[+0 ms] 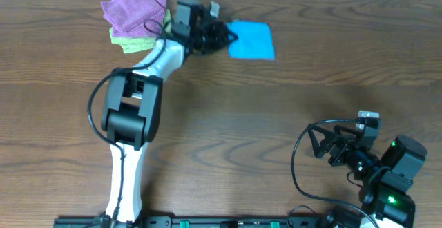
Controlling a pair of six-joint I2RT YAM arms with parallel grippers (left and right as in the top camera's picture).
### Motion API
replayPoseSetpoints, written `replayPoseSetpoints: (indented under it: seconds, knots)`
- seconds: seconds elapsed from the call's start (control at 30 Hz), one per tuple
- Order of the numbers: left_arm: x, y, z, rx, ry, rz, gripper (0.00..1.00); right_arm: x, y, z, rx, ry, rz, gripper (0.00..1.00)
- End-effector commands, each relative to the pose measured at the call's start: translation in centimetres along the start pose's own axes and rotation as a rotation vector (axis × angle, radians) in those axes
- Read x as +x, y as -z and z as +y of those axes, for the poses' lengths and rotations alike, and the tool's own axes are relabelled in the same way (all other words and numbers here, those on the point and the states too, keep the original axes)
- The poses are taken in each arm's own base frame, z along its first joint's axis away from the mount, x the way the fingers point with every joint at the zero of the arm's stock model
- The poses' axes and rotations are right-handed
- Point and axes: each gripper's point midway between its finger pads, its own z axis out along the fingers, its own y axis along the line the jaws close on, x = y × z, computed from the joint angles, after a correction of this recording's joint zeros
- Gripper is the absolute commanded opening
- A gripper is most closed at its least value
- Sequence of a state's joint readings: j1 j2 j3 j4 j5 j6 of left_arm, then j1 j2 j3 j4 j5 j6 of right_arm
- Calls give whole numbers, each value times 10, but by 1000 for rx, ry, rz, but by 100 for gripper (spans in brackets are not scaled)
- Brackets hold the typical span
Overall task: Fold the cloth
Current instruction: 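Carry the blue cloth with the left gripper onto the pink cloth stack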
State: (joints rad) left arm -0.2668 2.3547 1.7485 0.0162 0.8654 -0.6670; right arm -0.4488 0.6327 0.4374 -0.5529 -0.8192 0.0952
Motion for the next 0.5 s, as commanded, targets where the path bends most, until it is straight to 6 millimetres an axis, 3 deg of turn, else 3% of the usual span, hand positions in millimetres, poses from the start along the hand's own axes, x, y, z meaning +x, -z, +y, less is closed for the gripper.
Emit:
replayPoseSetpoints:
  seconds: [0.0,0.3,0.47]
  knots:
    - [-24,13,-12,27,-7,-34,6,-1,1,2,-13,-5,-6,99]
    - [-59,33,-14,8,-9,-129,6,-1,1,2,-13,-4,-7,99]
    - [-92,56,-20,-1,-38,-220,6,-1,1,2,-13,-5,-7,99]
